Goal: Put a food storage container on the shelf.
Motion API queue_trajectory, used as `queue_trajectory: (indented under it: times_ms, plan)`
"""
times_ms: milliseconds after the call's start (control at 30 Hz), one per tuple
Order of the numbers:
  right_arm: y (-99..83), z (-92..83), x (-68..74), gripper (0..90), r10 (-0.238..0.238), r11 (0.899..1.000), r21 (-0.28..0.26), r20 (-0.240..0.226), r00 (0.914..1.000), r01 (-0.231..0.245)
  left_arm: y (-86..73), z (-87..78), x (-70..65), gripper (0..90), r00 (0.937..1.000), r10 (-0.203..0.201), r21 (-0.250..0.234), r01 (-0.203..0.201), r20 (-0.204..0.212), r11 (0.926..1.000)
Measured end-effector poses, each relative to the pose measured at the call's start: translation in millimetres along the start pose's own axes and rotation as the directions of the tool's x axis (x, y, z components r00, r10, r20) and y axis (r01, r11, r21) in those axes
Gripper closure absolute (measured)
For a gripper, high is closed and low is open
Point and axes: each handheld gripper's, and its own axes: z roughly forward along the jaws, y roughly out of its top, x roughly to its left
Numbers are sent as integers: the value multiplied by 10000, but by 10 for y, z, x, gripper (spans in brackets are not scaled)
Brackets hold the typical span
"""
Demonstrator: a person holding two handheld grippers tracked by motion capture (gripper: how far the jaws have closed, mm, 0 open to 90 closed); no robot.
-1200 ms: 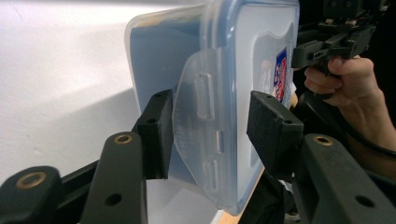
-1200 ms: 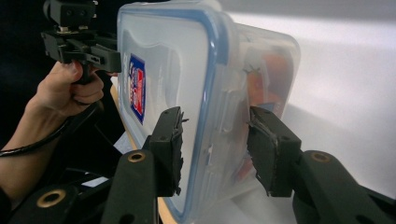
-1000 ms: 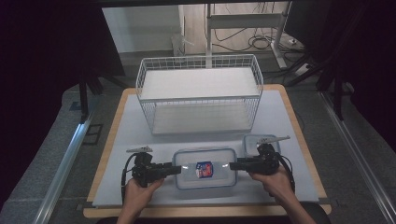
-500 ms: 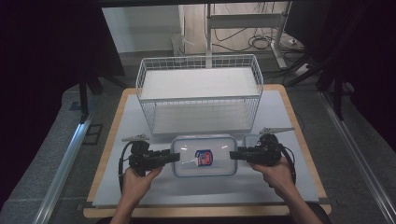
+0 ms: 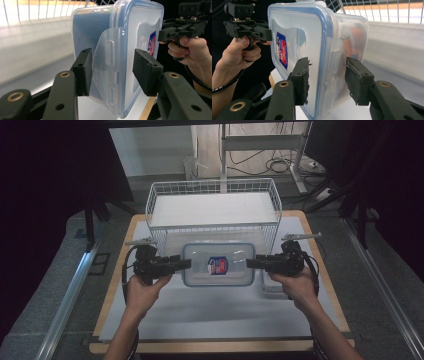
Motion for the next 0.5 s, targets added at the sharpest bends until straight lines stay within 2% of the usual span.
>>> queue_trajectory:
  times_ms: [233,267,333,367,500]
  plan:
    - [346,-52,38,551,-237,9991,-353,29,9997,238,373,-78,-40,512,9995,275,-381,-280,-138,9989]
    - [346,-52,38,551,-237,9991,-353,29,9997,238,373,-78,-40,510,9995,275,-381,-280,-138,9989]
    - [519,-59,58,551,-400,9978,-525,145,9991,407,551,-86,-47,497,9975,530,-458,-551,-460,9974]
    - [570,-54,60,551,-453,9973,-566,198,9988,464,590,-84,-49,492,9969,561,-461,-587,-550,9972]
    - [757,-29,24,549,-422,9966,-691,246,9988,438,780,-83,1,489,9961,620,-588,-657,-633,9961]
